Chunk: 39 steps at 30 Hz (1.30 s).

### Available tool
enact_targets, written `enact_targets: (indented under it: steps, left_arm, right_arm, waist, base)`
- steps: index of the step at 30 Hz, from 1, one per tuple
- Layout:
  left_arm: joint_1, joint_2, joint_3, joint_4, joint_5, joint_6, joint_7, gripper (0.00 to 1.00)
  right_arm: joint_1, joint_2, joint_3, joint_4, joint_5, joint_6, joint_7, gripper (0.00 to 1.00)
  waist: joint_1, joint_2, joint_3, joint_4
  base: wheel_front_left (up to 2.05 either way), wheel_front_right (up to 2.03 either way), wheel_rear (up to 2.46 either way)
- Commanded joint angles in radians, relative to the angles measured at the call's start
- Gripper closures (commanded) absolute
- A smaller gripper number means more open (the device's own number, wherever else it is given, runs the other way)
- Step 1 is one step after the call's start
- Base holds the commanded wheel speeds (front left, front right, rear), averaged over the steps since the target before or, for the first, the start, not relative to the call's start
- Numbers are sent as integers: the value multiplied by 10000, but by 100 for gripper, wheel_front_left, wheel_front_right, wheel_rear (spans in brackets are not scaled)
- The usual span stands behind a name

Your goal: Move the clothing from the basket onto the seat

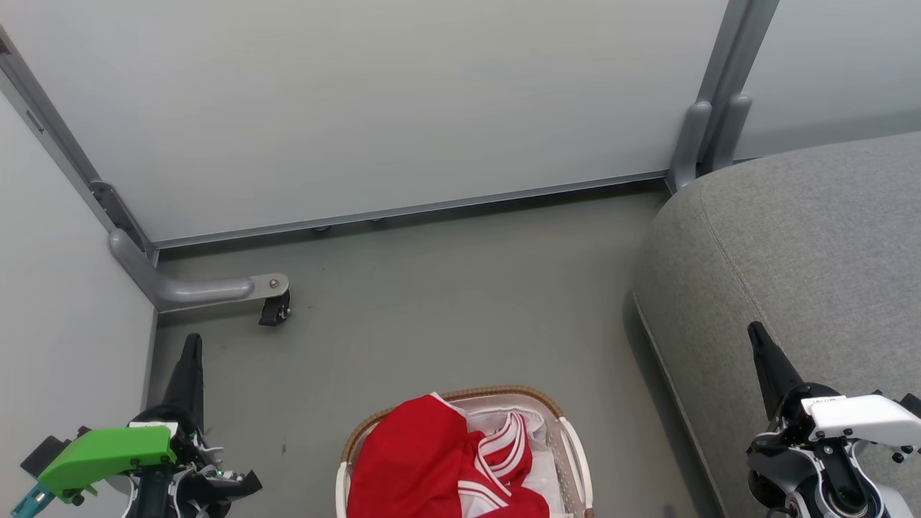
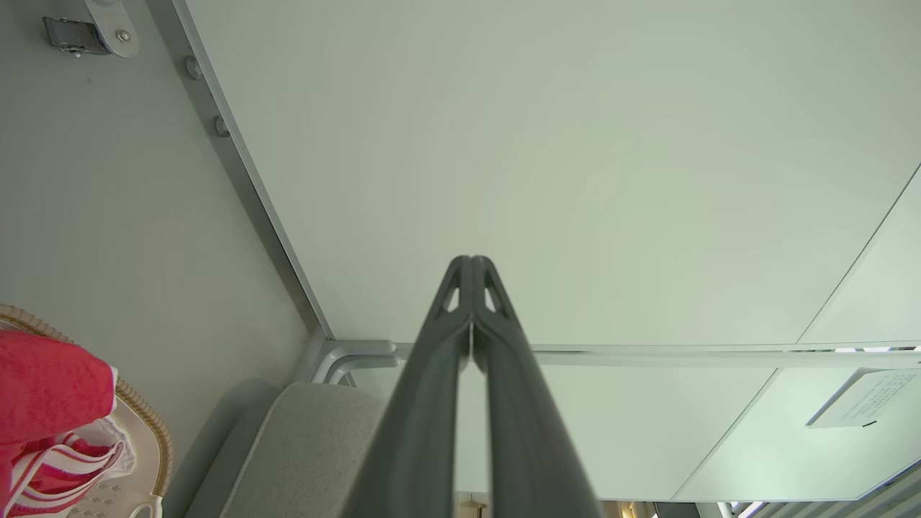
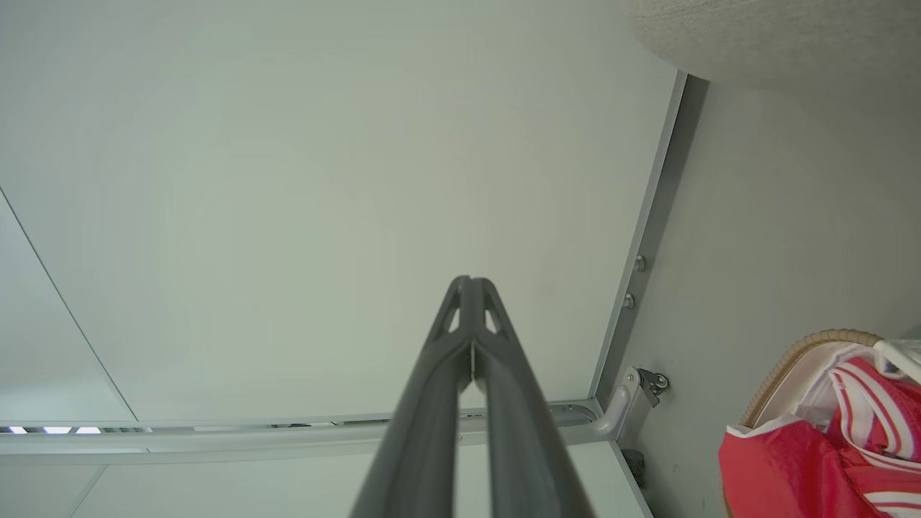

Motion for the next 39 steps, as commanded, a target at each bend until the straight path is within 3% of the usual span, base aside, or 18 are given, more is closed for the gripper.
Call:
enact_targets:
  steps: [1,18,19,31,39]
  left_arm:
    - [-97,39,2,-9,24,-24,21,100]
    - [-97,39,3,-9,24,-24,21,100]
    - [11,-6,-7,26,0,0,-5,0]
    - [429,-82,-387,248,229,2,-411,0]
    - [553,-68,-570,-4,1037,1,-791,0]
  right_arm:
    - [-90,-60,-19,27,27,-3,23,100]
    - [-90,-60,-19,27,27,-4,23,100]
    - [15,8,5,25,-7,0,-5,0]
    - [378,113,233,380,-436,-5,-404,0]
    - [381,92,92,473,-1357,-5,-786,0]
  waist:
    - [0,0,0,0]
    - [0,0,0,0]
    - [0,0,0,0]
    - [0,0,-10,2]
    - [0,0,-21,8]
  base:
    - [0,0,0]
    - [0,0,0]
    - [0,0,0]
    - [0,0,0]
    - [0,0,0]
